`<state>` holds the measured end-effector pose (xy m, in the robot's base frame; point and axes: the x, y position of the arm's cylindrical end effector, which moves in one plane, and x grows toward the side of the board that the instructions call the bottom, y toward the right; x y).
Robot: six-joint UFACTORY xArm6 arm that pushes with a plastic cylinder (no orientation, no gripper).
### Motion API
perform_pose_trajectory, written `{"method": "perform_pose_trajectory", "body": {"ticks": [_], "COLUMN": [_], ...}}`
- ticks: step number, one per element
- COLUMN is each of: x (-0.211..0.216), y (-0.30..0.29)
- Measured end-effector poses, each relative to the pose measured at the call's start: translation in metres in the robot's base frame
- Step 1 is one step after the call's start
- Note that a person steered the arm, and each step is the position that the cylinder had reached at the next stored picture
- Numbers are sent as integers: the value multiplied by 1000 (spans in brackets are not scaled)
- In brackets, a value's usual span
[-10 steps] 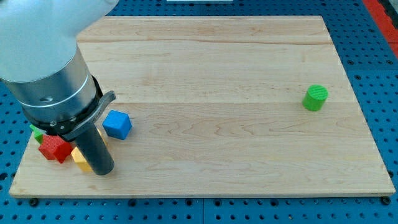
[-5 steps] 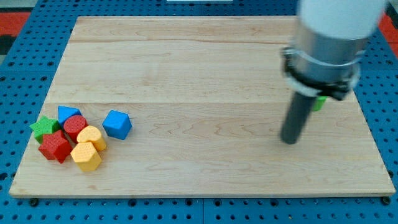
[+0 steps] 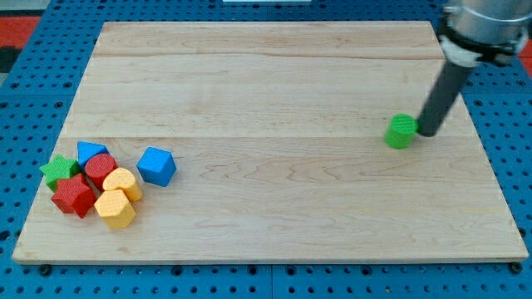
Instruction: Move green circle into group of blocks
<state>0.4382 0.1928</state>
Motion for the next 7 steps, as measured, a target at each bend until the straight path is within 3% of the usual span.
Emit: {"method": "perform_pose_trajectory", "body": {"ticks": [3,5,6,7], "x": [8,56,63,91], "y": [-199,-238,-218,-238]}}
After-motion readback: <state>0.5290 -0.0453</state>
